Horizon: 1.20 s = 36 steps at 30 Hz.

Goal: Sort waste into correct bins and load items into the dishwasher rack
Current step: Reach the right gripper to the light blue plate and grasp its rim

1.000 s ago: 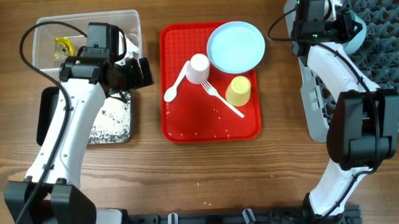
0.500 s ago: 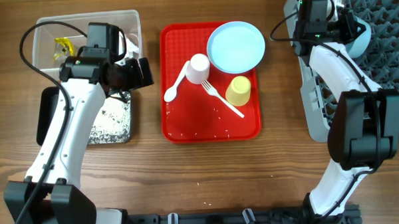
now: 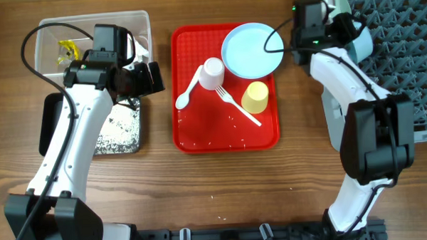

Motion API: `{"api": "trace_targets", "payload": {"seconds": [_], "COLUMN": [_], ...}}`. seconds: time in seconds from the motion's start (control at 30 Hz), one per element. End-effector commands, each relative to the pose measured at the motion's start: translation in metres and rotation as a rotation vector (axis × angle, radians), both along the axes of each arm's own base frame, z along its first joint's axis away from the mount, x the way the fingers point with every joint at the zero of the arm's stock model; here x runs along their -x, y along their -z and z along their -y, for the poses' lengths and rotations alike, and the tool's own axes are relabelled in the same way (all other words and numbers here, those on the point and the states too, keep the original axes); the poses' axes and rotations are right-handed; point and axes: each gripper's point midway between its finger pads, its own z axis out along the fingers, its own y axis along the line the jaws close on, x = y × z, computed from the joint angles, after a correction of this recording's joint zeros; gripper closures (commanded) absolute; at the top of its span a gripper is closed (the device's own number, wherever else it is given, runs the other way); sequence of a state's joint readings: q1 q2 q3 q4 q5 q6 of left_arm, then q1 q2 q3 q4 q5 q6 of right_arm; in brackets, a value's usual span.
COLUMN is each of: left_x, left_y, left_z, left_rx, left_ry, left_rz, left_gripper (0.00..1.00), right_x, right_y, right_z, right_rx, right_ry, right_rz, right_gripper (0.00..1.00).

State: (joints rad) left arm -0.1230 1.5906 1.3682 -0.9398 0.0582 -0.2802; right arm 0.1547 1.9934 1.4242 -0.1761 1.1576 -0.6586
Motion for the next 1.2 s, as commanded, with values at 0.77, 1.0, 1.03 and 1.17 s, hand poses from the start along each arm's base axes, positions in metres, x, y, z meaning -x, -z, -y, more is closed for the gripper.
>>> {"api": "trace_targets", "payload": {"seconds": [0.77, 1.0, 1.03, 1.17], "left_x": [-0.002, -0.002, -0.002, -0.002], "left_y": [0.000, 0.000, 0.000, 0.000], "left_z": [0.001, 0.001, 0.001, 0.001], "left_rx": [0.016, 0.016, 0.016, 0.015], "left_ry": [-0.010, -0.010, -0.010, -0.010], "left_rz": [-0.002, -0.002, -0.002, -0.002], "left_gripper": [0.00, 0.00, 0.00, 0.00], "right_x": [0.051, 0.042, 0.034, 0.016], "right_y": [0.011, -0.010, -0.002, 0.037], "right_z": [-0.246, -0.281, -0.262, -0.208], "right_rx": [-1.163, -1.404, -1.363, -1.370], "right_ry": [-0.424, -0.468, -0.349, 0.001], "right_rz": [0.030, 0.106, 0.186, 0.372], "right_gripper": [0.00, 0.00, 0.01, 0.07]}}
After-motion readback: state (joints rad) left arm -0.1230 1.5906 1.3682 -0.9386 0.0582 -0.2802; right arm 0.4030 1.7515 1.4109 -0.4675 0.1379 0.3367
